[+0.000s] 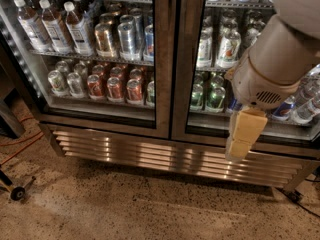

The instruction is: Open left fridge door

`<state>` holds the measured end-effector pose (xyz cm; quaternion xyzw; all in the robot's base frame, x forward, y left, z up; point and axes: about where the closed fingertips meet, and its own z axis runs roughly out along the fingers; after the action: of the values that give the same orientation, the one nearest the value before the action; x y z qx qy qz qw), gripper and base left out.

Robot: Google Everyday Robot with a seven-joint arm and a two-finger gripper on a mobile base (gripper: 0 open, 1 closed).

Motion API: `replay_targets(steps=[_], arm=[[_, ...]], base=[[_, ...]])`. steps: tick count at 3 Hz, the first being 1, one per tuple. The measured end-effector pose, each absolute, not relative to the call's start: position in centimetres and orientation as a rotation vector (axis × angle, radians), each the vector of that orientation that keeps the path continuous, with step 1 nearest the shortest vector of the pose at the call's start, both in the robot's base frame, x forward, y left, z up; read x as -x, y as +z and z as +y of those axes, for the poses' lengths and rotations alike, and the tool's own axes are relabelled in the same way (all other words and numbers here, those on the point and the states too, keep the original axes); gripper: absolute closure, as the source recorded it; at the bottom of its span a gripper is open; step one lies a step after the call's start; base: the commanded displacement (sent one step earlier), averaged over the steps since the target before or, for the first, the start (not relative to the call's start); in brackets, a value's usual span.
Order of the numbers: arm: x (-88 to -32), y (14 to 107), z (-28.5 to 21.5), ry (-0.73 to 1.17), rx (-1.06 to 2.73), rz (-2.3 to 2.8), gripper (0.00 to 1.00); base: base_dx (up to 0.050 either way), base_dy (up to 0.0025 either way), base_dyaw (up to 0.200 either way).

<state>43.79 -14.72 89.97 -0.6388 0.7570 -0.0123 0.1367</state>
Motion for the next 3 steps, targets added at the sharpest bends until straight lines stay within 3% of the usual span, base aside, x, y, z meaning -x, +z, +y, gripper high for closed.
replay_targets(steps=[3], arm=[[-43.76,89.42,-15.58,0.545,1.786,1.802,0.00]], base=[[0.000,0.00000,0.000]])
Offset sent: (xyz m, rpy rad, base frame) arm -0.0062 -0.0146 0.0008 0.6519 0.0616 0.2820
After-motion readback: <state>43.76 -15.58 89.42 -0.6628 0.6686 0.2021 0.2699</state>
